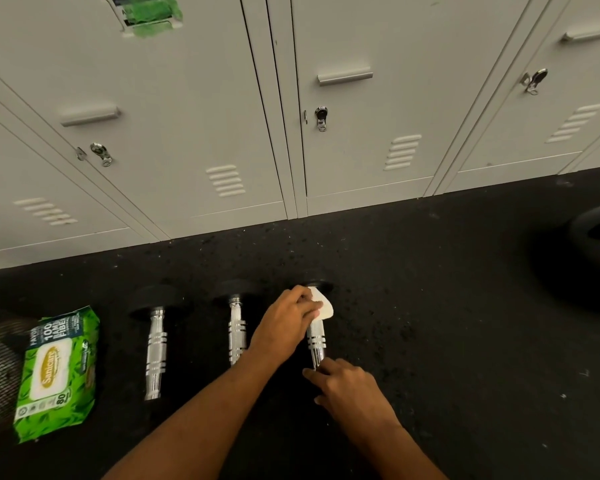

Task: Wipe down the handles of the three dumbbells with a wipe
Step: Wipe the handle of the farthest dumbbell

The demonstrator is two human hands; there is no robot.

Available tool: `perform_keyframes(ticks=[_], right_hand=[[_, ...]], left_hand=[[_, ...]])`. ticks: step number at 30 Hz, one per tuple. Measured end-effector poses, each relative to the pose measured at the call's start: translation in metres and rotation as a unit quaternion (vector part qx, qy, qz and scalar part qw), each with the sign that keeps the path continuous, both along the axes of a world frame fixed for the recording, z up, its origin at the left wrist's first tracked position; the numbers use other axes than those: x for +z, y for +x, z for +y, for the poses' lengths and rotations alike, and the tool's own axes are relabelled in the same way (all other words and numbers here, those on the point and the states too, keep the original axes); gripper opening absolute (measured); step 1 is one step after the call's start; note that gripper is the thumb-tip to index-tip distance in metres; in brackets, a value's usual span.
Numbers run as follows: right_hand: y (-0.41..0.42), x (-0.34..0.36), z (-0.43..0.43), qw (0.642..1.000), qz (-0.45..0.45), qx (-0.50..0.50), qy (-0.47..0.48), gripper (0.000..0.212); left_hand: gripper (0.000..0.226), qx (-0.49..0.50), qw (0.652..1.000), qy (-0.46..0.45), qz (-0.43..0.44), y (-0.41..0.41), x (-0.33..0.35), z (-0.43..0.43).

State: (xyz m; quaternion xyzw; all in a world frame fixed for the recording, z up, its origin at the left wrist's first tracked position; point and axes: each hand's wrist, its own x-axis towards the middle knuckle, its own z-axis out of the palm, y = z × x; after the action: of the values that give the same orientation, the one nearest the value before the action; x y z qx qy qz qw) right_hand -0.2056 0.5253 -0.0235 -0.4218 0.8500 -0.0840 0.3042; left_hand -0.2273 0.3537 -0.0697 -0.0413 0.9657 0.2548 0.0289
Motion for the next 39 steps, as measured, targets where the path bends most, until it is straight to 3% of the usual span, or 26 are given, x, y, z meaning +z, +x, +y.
perform_keyframes(ticks=[10, 15, 21, 28, 31, 35, 39], right_hand=[[-0.001, 0.001, 0.0, 1.0, 0.0, 0.01, -0.005, 0.055], [-0.001, 0.005, 0.0, 1.0, -0.002, 0.002, -0.005, 0.054], [-0.001, 0.004, 0.0, 1.0, -0.004, 0.003, 0.003, 0.052], [-0.001, 0.003, -0.001, 1.0, 0.001, 0.007, 0.007, 0.054], [-0.001, 0.002, -0.001, 1.0, 0.001, 0.009, 0.009, 0.055], [0.0, 0.0, 0.0, 1.0, 0.005, 0.001, -0.001, 0.049], [0.0, -0.001, 0.0, 1.0, 0.001, 0.001, -0.004, 0.044]], left_hand=[[0.028, -0.029, 0.997, 0.075, -0.016, 0.048, -0.001, 0.01], [0.013, 0.1, 0.978, 0.183, -0.005, 0.066, -0.006, 0.022], [0.015, 0.307, 0.903, 0.3, -0.002, 0.062, -0.008, 0.043], [0.017, 0.393, 0.854, 0.341, 0.008, 0.037, -0.006, 0.045], [0.015, 0.399, 0.855, 0.332, 0.001, 0.033, -0.004, 0.044], [0.024, 0.375, 0.902, 0.214, -0.002, 0.046, 0.001, 0.051], [0.028, 0.382, 0.883, 0.273, -0.022, 0.057, 0.003, 0.056]])
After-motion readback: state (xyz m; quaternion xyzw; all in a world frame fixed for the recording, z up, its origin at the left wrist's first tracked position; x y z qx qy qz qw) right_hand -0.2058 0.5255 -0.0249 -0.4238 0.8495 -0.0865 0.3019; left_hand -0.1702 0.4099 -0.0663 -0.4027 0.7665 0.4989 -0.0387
